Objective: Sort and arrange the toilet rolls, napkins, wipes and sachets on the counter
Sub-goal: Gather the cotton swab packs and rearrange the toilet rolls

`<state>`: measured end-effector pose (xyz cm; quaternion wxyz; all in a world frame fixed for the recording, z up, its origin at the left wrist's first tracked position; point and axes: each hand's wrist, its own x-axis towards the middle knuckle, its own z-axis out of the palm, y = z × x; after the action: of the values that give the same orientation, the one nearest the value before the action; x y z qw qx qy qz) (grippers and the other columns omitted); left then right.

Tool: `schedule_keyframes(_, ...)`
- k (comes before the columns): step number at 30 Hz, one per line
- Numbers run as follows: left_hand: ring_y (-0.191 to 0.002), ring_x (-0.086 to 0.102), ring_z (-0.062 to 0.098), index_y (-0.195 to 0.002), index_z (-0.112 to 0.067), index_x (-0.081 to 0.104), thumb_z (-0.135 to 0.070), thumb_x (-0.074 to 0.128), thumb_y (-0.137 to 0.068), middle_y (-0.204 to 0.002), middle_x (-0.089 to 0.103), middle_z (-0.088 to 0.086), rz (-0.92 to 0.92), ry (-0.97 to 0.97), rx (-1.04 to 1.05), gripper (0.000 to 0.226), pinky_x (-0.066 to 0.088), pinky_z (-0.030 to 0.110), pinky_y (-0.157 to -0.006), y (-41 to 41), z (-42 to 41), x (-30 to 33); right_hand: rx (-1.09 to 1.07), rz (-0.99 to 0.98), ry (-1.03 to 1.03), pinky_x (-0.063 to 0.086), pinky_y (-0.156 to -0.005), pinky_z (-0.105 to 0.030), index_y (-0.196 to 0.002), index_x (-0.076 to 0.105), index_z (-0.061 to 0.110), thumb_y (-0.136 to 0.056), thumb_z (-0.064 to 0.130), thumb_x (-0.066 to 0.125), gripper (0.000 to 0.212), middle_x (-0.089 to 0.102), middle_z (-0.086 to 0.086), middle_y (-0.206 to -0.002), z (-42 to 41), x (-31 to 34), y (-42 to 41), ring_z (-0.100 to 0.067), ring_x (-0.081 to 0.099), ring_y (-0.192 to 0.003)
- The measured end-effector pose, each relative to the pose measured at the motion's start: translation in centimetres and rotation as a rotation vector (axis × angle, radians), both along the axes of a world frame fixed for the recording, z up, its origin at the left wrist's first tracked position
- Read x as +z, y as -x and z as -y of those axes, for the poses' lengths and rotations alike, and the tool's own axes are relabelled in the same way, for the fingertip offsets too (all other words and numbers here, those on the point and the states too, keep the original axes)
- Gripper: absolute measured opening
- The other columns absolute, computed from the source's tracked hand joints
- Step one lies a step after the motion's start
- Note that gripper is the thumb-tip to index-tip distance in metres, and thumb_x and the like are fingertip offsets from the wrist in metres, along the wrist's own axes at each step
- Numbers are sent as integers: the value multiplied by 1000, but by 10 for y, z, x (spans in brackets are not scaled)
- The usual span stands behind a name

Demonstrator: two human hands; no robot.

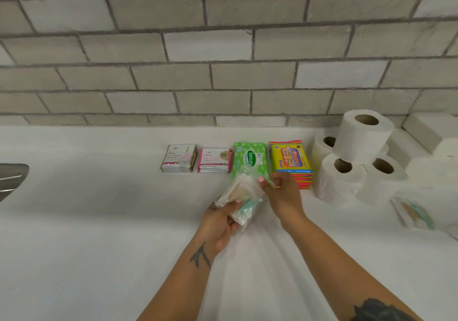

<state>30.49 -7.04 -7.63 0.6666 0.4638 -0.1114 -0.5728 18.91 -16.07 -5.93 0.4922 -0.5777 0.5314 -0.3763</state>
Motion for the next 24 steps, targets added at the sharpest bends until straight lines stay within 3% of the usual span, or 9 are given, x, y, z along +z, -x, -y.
schedule_keyframes(3,-99,67,25,-121,-4,57,-3,61,-85,-115,67,16,-13,87,50,36,59,29,-72,-10,-1,1,118,274,-193,43,-73,-25,-113,52,14,-80,28,74,42,59,0,-99,-9,-2,-8,-16,60,-92)
schedule_keyframes(6,-94,68,22,-116,-9,61,-7,64,-84,-111,69,14,74,102,21,32,56,25,-66,-17,-6,1,263,326,-227,50,-72,-24,-110,59,8,-79,6,71,34,66,-7,-95,-14,-5,-19,-15,63,-82)
schedule_keyframes(8,-91,67,21,-107,-13,64,-11,70,-81,-105,70,12,210,58,30,28,54,26,-70,-24,-8,-2,265,335,-193,52,-76,-27,-112,58,3,-78,-3,70,37,67,-11,-100,-15,-5,-26,-18,64,-86)
schedule_keyframes(10,-93,66,24,-104,-13,64,-14,80,-71,-106,70,14,378,24,94,37,52,27,-75,-37,-10,-7,267,342,-128,54,-81,-31,-111,58,2,-76,-8,69,38,68,-11,-105,-15,-4,-33,-20,66,-91)
schedule_keyframes(13,-98,63,14,-109,-17,60,-8,82,-67,-107,68,2,703,-32,199,48,50,19,-81,-54,-12,-10,278,310,-34,55,-79,-27,-96,59,17,-74,-16,66,40,68,-2,-96,-14,-1,-42,-11,65,-85)
schedule_keyframes(15,-99,60,6,-112,-22,59,-12,82,-68,-107,66,-7,938,-58,179,50,45,8,-82,-60,-13,-11,292,242,27,54,-84,-35,-88,59,27,-73,-14,68,44,68,4,-91,-14,-2,-49,-14,65,-86)
schedule_keyframes(17,-97,58,4,-115,-21,58,-16,81,-70,-105,64,-11,1051,-84,138,51,42,2,-76,-62,-14,-12,316,158,66,52,-90,-41,-85,61,31,-71,-9,72,43,69,3,-91,-15,-8,-55,-19,67,-90)
schedule_keyframes(21,-74,55,-1,-99,-24,56,-18,77,-73,-83,60,-18,1146,-130,58,34,38,1,-60,-61,-14,-16,331,43,85,52,-90,-44,-84,63,34,-72,0,73,38,72,4,-94,-23,-21,-60,-20,67,-93)
schedule_keyframes(24,-81,57,-4,-99,-28,55,-18,74,-77,-88,60,-20,1139,-113,28,31,39,-1,-64,-63,-13,-20,336,37,89,51,-87,-48,-84,64,31,-69,10,74,28,73,1,-93,-22,-29,-64,-25,67,-92)
